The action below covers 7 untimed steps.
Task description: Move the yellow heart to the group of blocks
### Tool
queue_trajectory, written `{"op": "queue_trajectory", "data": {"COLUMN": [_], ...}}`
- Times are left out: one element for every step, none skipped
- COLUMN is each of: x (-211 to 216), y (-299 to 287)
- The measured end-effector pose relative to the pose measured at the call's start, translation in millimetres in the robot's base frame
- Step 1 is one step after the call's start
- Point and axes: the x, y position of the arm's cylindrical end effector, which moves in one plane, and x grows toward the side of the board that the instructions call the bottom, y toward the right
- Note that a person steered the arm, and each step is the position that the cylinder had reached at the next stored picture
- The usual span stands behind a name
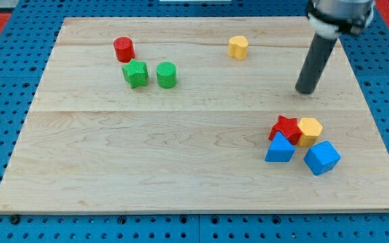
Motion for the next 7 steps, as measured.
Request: {"op": "queue_trajectory", "data": {"x": [-81,-128,-135,-82,-26,-64,-71], "y": [-4,-58,-114,-145,-126,-143,-97]}}
